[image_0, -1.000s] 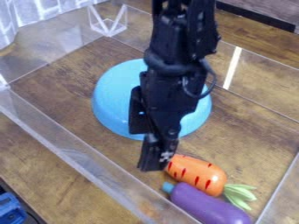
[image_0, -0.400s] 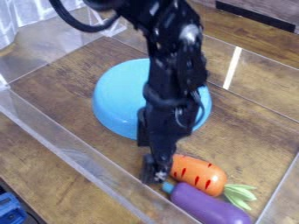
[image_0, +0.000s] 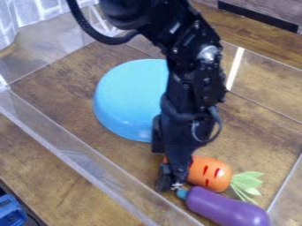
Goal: Move the carrot to the left side
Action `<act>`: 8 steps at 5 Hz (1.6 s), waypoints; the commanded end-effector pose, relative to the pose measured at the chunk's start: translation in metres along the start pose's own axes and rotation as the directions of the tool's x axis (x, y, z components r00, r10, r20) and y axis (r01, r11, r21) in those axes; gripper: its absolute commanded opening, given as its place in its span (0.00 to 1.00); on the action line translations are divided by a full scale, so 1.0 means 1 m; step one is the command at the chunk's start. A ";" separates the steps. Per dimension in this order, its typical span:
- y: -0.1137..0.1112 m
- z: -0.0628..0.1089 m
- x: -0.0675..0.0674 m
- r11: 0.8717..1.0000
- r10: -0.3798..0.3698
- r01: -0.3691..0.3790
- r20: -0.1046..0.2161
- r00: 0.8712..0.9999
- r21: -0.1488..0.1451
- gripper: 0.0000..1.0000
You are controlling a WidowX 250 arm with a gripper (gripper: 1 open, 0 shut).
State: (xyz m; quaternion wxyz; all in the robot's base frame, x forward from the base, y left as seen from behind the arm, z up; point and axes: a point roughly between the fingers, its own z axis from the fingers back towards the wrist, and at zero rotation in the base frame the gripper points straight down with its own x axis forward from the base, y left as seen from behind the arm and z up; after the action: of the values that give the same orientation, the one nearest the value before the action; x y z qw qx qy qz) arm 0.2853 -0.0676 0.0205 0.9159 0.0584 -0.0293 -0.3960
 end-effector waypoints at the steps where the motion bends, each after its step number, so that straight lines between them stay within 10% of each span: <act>1: -0.004 0.008 0.010 0.999 -0.046 0.045 0.065 0.997 0.014 1.00; 5: 0.006 0.017 -0.020 0.990 -0.143 0.144 0.128 0.981 -0.002 1.00; 8: 0.004 0.007 -0.005 0.985 -0.169 0.170 0.138 0.976 -0.001 1.00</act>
State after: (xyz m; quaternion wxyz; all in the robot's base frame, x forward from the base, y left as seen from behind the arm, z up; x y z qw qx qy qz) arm 0.2789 -0.0529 0.0193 0.8820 0.0257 -0.0675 -0.4656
